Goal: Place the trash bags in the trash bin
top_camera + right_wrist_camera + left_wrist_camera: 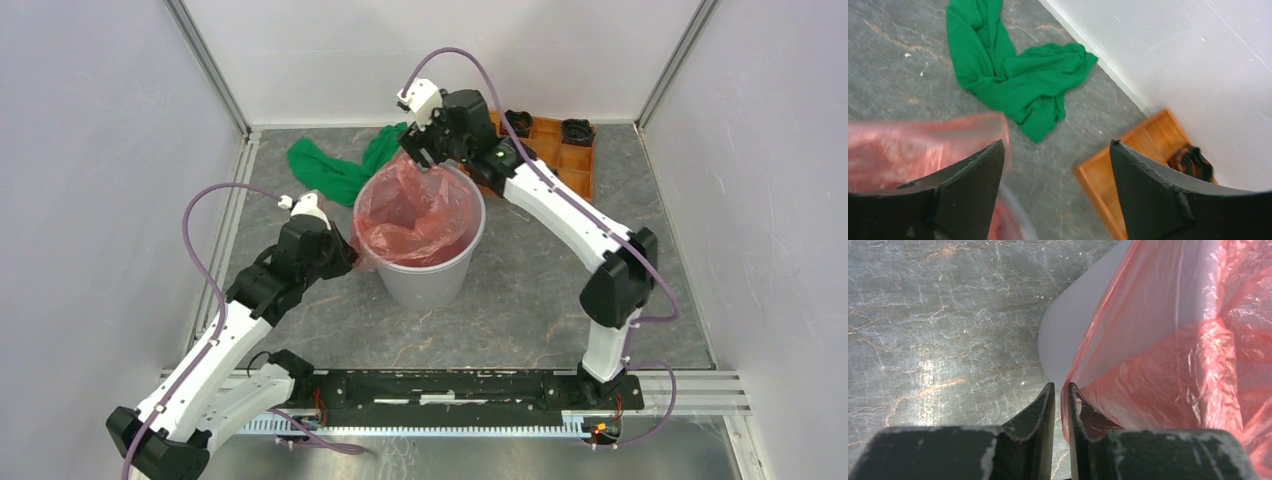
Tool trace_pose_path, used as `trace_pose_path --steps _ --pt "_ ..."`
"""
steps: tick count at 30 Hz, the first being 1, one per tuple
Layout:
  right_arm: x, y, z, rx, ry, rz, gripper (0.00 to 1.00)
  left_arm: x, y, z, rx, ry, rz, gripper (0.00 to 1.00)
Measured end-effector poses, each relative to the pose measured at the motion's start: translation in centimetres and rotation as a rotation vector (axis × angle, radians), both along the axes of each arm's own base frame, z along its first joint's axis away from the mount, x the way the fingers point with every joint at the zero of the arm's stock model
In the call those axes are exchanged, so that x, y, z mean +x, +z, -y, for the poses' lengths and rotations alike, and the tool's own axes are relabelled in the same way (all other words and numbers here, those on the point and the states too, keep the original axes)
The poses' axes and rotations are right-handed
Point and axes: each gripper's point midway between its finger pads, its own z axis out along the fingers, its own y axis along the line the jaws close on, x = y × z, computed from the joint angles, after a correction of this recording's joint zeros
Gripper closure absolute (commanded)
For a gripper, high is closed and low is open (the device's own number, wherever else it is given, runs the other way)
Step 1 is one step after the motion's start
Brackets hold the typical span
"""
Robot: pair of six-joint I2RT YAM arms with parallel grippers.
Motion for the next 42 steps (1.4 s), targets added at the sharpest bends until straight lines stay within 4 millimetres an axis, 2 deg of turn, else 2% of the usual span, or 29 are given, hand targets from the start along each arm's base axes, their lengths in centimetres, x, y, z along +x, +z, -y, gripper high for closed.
trace_pose_path --steps 3,9,12,16,20,23,25,27,32,35,37,39,42 --pt "-2.0 1.6 2.7 -0.010 -0.049 0.000 0.06 -0.3 0.4 0.1 -0.018 -0.012 0.015 0.79" --pt "-6.9 7.4 7.3 0.068 -0.085 0.074 0.04 -0.6 0.6 0.6 -0.051 -0.039 0.033 0.79" --pt "-8.3 8.1 8.3 0.088 -0.078 0.093 0.07 -0.8 0.1 0.9 -0.056 -0.054 0.020 0.80" --pt "-8.7 5.6 8.1 0.077 -0.030 0.049 0.11 -0.9 0.0 1.3 -0.068 -0.070 0.018 0.81" --pt "-7.2 2.2 7.6 0.067 -0.020 -0.041 0.20 -0.9 0.0 1.5 -0.078 -0.081 0.018 0.81" --pt "-6.5 0.2 7.1 0.069 -0.024 -0.099 0.36 -1.1 0.0 1.7 -0.087 -0.094 0.018 0.81" --pt "-6.2 -0.5 6.9 0.077 -0.026 -0.124 0.54 -1.1 -0.1 1.9 -0.092 -0.100 0.019 0.82" --pt "-6.2 -0.5 6.7 0.091 -0.027 -0.130 0.69 -1.3 -0.3 2.0 -0.098 -0.111 0.012 0.82" --pt "-5.9 0.6 6.8 0.144 -0.056 -0.104 0.93 -1.7 -0.6 2.2 -0.106 -0.126 0.002 0.82" --pt "-5.9 0.9 7.6 0.157 -0.092 -0.103 0.95 -1.9 -0.5 2.4 -0.116 -0.137 0.006 0.83" --pt "-5.8 1.0 8.5 0.162 -0.130 -0.098 0.86 -2.0 -0.3 2.5 -0.123 -0.145 0.009 0.85" --pt "-5.8 0.6 10.1 0.161 -0.190 -0.097 0.83 -2.2 -0.2 2.7 -0.133 -0.158 0.009 0.87" --pt "-6.3 -0.6 12.4 0.144 -0.256 -0.104 0.85 -2.4 -0.3 3.1 -0.148 -0.180 0.003 0.92"
